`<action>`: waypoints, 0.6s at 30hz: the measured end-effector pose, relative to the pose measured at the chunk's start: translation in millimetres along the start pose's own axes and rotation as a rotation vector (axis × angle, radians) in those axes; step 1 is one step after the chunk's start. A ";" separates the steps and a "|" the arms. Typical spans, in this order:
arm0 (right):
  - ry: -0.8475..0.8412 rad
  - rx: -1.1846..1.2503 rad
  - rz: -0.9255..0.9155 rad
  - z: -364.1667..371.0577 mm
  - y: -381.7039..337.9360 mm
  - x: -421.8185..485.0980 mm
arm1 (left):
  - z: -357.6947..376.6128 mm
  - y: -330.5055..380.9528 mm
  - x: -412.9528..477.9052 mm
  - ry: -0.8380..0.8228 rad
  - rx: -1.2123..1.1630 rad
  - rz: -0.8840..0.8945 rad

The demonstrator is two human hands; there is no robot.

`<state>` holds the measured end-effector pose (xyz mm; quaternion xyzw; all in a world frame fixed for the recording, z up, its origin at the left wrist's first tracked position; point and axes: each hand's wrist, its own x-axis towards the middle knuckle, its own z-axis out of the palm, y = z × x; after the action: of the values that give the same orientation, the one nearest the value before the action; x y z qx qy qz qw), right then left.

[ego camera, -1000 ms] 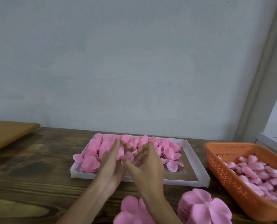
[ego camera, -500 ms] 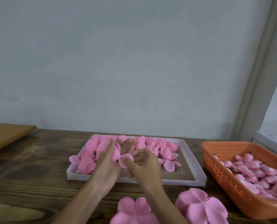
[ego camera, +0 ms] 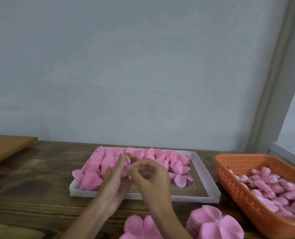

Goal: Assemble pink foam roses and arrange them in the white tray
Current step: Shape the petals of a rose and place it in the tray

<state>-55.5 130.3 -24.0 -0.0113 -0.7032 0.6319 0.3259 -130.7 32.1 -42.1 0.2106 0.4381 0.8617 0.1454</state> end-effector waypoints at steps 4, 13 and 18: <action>0.058 0.032 0.001 -0.7 -2.1 0.2 | -2.5 -2.0 -1.3 -0.045 0.020 -0.023; 0.098 0.121 0.015 1.6 0.8 -1.5 | 4.3 4.7 -4.5 -0.093 0.088 -0.089; -0.043 -0.014 -0.147 2.4 3.4 -1.9 | -2.4 4.0 -0.6 0.004 0.047 -0.068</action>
<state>-56.5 128.1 -27.9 0.0517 -0.7135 0.6012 0.3561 -131.6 27.9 -40.3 0.1971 0.4656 0.8462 0.1684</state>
